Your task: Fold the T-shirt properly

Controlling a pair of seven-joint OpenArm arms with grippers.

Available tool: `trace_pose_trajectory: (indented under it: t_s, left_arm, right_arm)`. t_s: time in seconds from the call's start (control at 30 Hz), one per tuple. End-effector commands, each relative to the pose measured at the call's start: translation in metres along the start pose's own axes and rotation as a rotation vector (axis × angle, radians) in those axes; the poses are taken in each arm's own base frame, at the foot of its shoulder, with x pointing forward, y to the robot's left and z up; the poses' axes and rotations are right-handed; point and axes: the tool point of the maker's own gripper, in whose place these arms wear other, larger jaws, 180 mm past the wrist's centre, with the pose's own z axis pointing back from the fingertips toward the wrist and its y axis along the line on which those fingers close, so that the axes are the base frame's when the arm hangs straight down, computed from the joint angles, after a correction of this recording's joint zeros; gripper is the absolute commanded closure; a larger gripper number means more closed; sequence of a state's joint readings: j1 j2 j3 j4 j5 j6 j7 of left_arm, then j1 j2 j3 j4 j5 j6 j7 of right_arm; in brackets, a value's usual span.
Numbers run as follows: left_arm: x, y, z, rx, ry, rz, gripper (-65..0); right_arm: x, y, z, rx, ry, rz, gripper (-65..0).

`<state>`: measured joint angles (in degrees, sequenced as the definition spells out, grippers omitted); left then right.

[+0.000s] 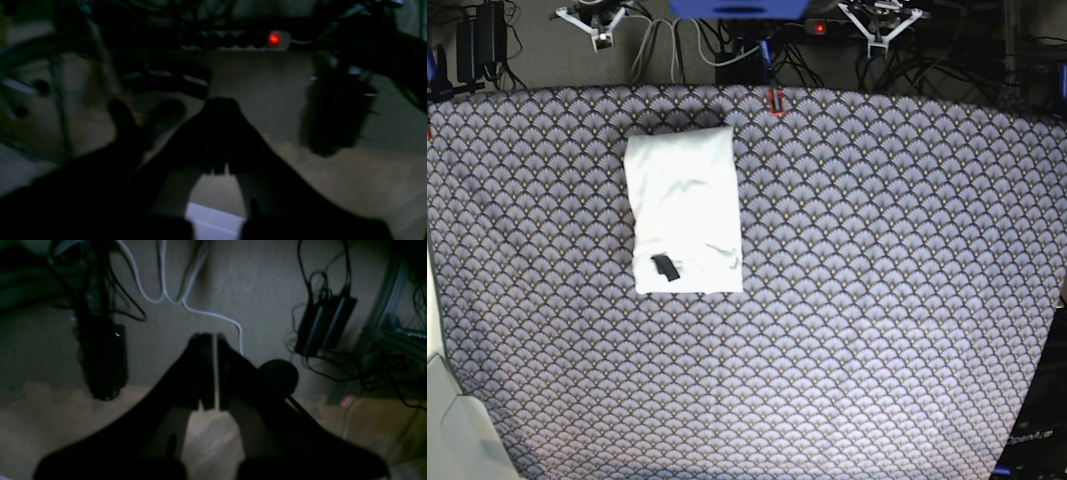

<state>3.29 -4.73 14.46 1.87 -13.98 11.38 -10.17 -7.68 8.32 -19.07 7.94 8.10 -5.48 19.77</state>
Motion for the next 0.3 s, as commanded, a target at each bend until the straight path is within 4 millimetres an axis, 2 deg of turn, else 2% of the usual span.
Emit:
trace_pose_trajectory:
  t_s: [0.0, 0.1, 0.27]
  left_arm:
    - [-0.004, 0.005, 0.000, 0.008, 0.004, -0.006, -0.5]
    - [-0.004, 0.014, -0.001, 0.020, -0.001, -0.023, -0.8]
    - [-0.002, 0.017, -0.001, 0.024, -0.007, -0.024, -0.8]
  right_arm:
    - [-0.008, -0.001, 0.003, -0.014, 0.011, 0.002, 0.0]
    - [-0.007, 0.007, 0.003, -0.007, 0.010, -0.009, 0.0]
    - [-0.011, 0.013, 0.005, 0.002, 0.018, -0.013, 0.0]
